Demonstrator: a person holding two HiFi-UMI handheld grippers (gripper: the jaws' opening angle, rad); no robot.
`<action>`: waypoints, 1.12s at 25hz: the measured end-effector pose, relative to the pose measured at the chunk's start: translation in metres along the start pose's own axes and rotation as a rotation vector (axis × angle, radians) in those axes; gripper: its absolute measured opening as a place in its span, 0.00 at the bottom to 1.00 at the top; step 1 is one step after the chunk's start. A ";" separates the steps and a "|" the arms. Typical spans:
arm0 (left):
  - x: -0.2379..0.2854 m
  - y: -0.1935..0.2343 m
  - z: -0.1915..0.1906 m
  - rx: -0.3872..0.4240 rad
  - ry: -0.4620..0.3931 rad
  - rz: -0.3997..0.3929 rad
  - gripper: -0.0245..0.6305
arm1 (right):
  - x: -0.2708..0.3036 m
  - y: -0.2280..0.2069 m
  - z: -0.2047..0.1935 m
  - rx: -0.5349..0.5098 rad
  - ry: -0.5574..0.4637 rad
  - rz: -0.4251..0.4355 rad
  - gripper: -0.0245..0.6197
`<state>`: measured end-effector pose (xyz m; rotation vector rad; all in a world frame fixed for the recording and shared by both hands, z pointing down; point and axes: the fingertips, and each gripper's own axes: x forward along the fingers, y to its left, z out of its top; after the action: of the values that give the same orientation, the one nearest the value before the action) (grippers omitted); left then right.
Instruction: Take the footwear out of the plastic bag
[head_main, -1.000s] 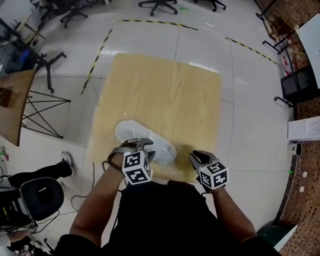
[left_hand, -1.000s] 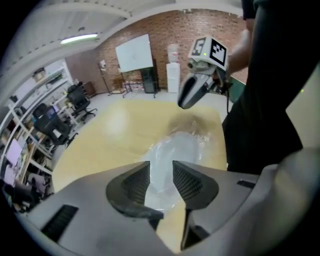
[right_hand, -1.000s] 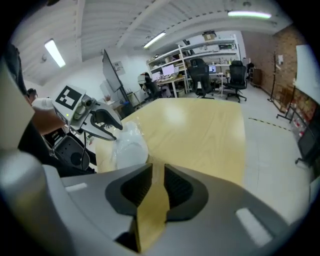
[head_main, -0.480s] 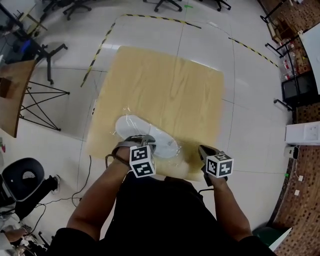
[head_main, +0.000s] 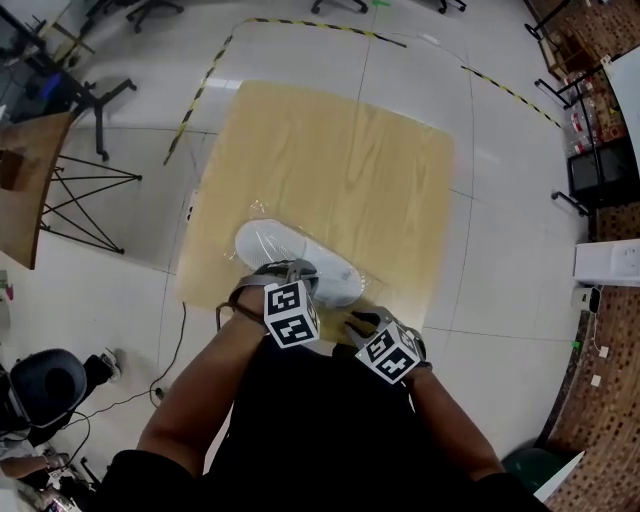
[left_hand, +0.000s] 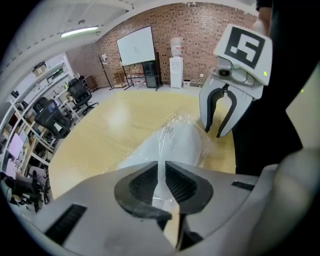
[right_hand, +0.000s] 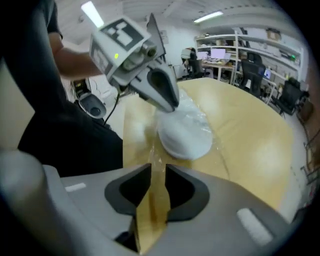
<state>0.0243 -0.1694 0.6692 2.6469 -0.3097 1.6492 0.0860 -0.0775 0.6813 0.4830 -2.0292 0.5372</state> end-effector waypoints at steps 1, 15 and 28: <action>0.000 0.000 0.000 0.002 0.000 0.000 0.12 | 0.001 0.000 -0.008 -0.037 0.037 -0.023 0.16; -0.006 0.006 0.000 -0.074 -0.030 0.037 0.10 | -0.023 -0.024 -0.011 0.207 -0.121 -0.065 0.05; -0.010 0.003 0.001 -0.104 -0.053 0.045 0.09 | -0.010 -0.002 -0.029 -0.021 0.007 -0.072 0.04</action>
<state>0.0200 -0.1712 0.6598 2.6291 -0.4458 1.5318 0.1122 -0.0616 0.6865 0.5388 -2.0012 0.4734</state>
